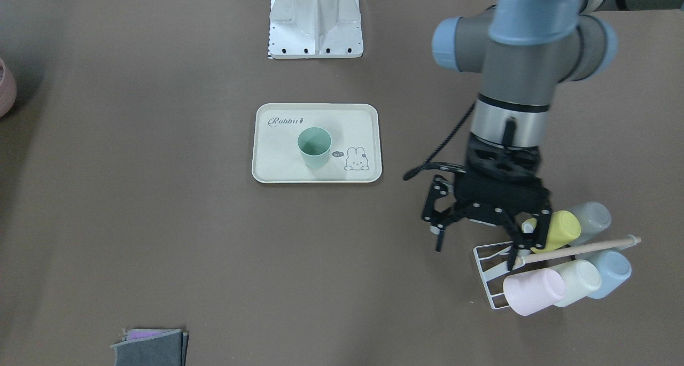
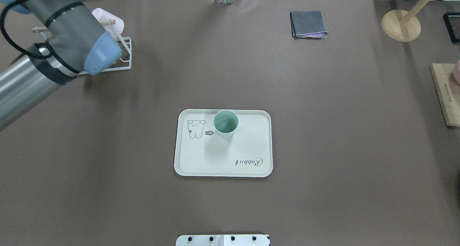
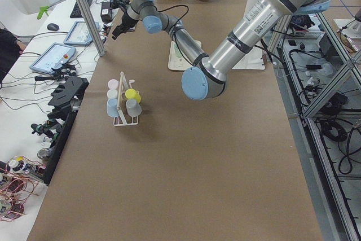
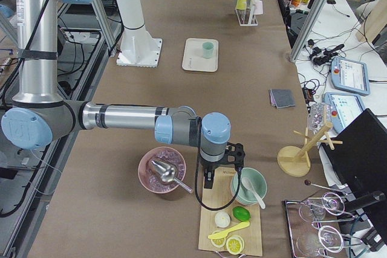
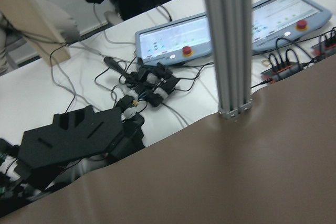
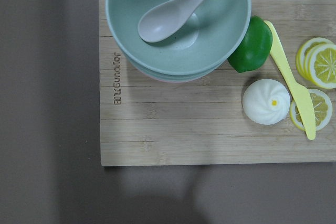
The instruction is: Pick up and place green cup on tray
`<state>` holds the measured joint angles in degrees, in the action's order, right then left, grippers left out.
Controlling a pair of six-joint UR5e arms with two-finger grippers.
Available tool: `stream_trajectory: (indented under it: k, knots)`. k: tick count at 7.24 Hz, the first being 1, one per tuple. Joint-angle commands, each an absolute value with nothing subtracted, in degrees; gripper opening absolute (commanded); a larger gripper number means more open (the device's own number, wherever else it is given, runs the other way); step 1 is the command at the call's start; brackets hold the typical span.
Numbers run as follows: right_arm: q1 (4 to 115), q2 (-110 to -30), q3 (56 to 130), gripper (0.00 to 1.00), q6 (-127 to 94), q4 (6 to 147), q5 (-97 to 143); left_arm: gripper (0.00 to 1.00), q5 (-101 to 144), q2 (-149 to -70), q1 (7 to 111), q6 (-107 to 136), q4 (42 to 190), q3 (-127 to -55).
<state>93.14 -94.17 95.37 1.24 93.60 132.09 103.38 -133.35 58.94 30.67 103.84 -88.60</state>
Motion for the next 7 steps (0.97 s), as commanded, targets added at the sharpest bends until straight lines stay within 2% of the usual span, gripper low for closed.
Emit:
stream_trajectory:
  k: [1,4,7]
  knots:
    - [93.08,-94.13,95.36,1.00,1.14,93.60,132.10,0.98,116.85,-124.94,68.08,25.36,100.73,-88.51]
    - [93.08,-94.13,95.36,1.00,0.27,93.69,132.36,0.98,134.85,-119.71,79.85,20.32,92.75,-84.49]
    - [92.38,-93.78,95.80,1.00,-4.39,93.25,132.89,0.98,138.96,-105.96,86.04,8.00,86.50,-89.53]
